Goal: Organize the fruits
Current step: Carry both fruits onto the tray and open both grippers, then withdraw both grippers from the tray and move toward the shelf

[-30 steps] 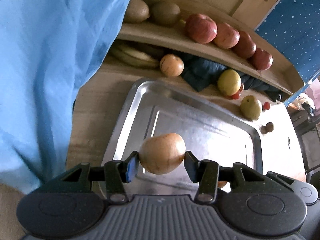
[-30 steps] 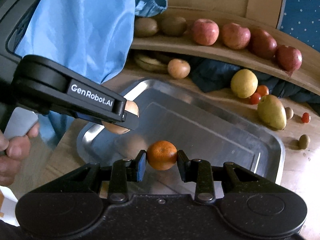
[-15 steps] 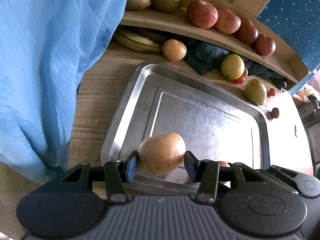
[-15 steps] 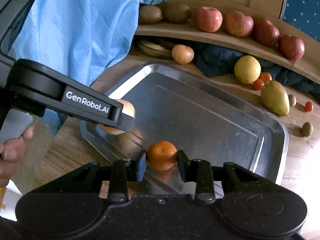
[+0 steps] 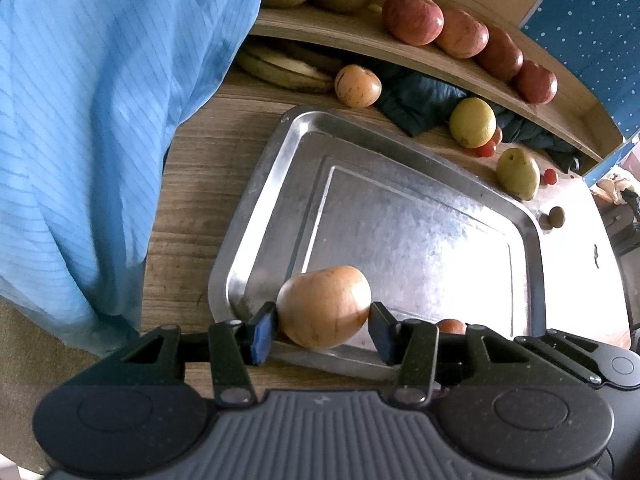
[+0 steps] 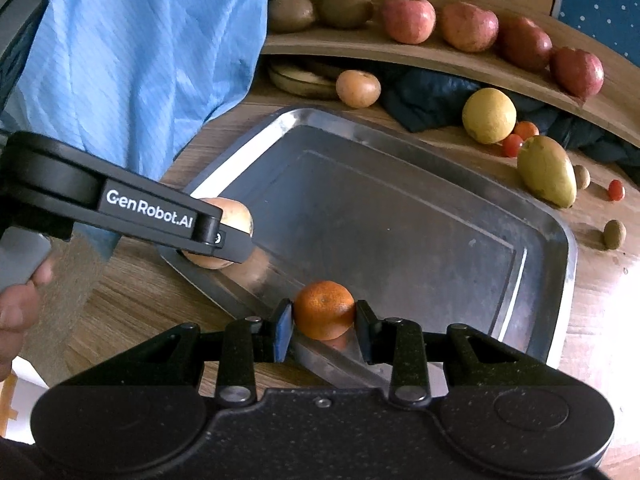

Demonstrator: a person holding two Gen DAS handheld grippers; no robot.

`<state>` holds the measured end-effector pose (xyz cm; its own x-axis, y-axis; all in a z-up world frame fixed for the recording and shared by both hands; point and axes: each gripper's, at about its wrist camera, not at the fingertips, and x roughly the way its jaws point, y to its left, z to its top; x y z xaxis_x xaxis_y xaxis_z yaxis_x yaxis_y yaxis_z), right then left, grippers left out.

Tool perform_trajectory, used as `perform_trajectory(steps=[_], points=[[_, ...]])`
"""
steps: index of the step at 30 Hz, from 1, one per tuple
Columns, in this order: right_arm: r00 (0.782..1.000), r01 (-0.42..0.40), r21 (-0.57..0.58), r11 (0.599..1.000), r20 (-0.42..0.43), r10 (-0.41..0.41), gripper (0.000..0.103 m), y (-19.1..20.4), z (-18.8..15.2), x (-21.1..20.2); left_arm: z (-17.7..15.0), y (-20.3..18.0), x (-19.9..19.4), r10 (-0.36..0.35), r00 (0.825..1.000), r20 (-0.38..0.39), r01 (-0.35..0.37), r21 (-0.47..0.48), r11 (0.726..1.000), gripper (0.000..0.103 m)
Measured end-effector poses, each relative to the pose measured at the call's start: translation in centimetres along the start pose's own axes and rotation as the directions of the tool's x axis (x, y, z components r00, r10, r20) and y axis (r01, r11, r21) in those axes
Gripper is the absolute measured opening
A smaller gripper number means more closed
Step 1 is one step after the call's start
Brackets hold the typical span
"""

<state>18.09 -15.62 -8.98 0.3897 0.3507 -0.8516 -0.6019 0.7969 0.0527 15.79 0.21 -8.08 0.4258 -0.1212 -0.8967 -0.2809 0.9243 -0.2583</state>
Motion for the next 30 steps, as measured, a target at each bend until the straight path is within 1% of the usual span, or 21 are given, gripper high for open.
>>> perform_trajectory(steps=[3, 5, 7, 9, 12, 14, 16, 18, 20, 22, 26, 30], points=[[1.0, 0.005, 0.011, 1.0, -0.007, -0.005, 0.036, -0.3, -0.2, 0.0, -0.1, -0.1, 0.0, -0.002, 1.0, -0.005, 0.002, 0.002, 1.0, 0.054], [1.0, 0.007, 0.012, 1.0, -0.007, -0.007, 0.039, -0.3, -0.1, -0.1, -0.1, -0.2, -0.2, -0.003, 1.0, -0.002, 0.003, 0.008, 1.0, 0.054], [1.0, 0.004, 0.015, 1.0, -0.005, -0.004, 0.04, -0.4, -0.2, -0.2, 0.0, -0.3, -0.4, 0.001, 1.0, 0.003, -0.001, 0.022, 1.0, 0.059], [1.0, 0.0, 0.018, 1.0, -0.006, 0.001, 0.043, -0.5, -0.2, -0.3, 0.0, -0.5, -0.6, 0.007, 1.0, 0.007, -0.007, 0.038, 0.999, 0.069], [1.0, -0.015, 0.018, 1.0, -0.006, 0.015, 0.054, -0.6, -0.2, -0.7, 0.0, -0.7, -1.0, 0.009, 1.0, 0.006, -0.009, 0.065, 0.998, 0.078], [1.0, -0.024, 0.018, 1.0, -0.01, 0.024, 0.068, -0.6, -0.2, -1.0, 0.0, -0.8, -1.4, 0.015, 1.0, 0.008, -0.015, 0.081, 0.997, 0.082], [1.0, -0.02, 0.017, 1.0, -0.019, 0.02, 0.076, -0.6, -0.1, -1.2, 0.0, -0.9, -1.8, 0.025, 1.0, 0.012, -0.026, 0.102, 0.994, 0.087], [0.999, -0.011, 0.02, 1.0, -0.033, 0.012, 0.081, -0.7, -0.1, -1.2, 0.1, -0.9, -2.2, 0.036, 0.999, 0.01, -0.037, 0.126, 0.991, 0.094], [0.999, 0.007, 0.029, 1.0, -0.05, -0.006, 0.088, -0.9, -0.1, -1.2, 0.0, -0.9, -2.5, 0.058, 0.998, 0.008, -0.059, 0.151, 0.987, 0.096], [0.997, 0.032, 0.037, 0.999, -0.068, -0.029, 0.09, -1.2, -0.1, -1.1, -0.1, -0.9, -2.7, 0.081, 0.997, 0.002, -0.08, 0.174, 0.982, 0.098], [0.993, 0.065, 0.062, 0.996, -0.102, -0.058, 0.097, -2.0, 0.0, -1.0, -0.2, -0.6, -2.9, 0.114, 0.993, -0.044, -0.102, 0.206, 0.973, 0.101], [0.991, 0.085, 0.096, 0.992, -0.109, -0.075, 0.099, -2.8, 0.2, -1.2, -0.2, -0.3, -2.9, 0.151, 0.986, -0.073, -0.132, 0.213, 0.968, 0.101]])
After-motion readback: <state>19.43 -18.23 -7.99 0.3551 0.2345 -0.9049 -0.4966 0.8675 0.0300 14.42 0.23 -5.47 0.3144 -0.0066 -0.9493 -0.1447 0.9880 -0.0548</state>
